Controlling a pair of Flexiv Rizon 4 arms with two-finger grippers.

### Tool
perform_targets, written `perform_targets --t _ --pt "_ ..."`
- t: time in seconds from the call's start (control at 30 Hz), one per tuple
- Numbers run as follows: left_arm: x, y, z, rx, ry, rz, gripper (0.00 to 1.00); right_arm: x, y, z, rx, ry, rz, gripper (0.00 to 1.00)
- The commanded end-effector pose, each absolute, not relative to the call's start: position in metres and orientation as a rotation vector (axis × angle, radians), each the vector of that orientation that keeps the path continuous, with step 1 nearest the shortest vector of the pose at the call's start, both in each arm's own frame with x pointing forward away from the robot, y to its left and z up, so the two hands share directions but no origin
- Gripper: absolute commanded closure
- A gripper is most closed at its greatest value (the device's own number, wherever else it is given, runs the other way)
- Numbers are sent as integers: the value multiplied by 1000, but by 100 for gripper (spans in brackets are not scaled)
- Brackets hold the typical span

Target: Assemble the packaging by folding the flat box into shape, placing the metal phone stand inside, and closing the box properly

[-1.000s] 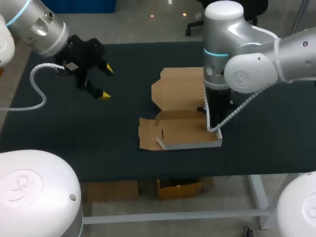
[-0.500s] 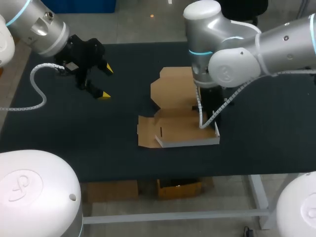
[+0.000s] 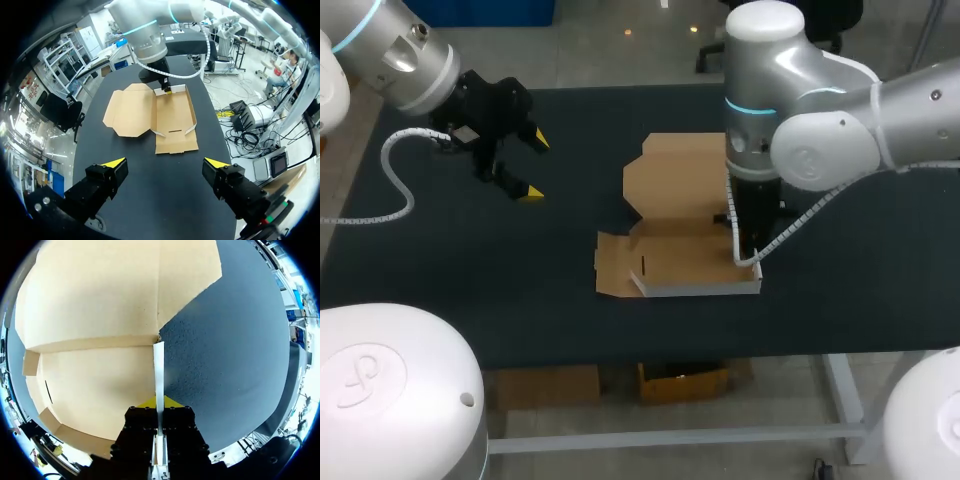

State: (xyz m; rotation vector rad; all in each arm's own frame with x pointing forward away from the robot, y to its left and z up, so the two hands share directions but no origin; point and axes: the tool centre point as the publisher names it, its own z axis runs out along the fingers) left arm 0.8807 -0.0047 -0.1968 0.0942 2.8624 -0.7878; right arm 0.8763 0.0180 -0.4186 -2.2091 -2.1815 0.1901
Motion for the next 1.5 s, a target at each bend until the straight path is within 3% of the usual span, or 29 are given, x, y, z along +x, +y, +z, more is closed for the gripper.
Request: perform_targets --t 0.03,1.5 --pt "880 -4 -196 94 2864 -783 0 870 10 -419 -2180 -2166 91 100" --pt "880 -4 -196 94 2864 -783 0 874 11 -418 -2145 -2158 69 100"
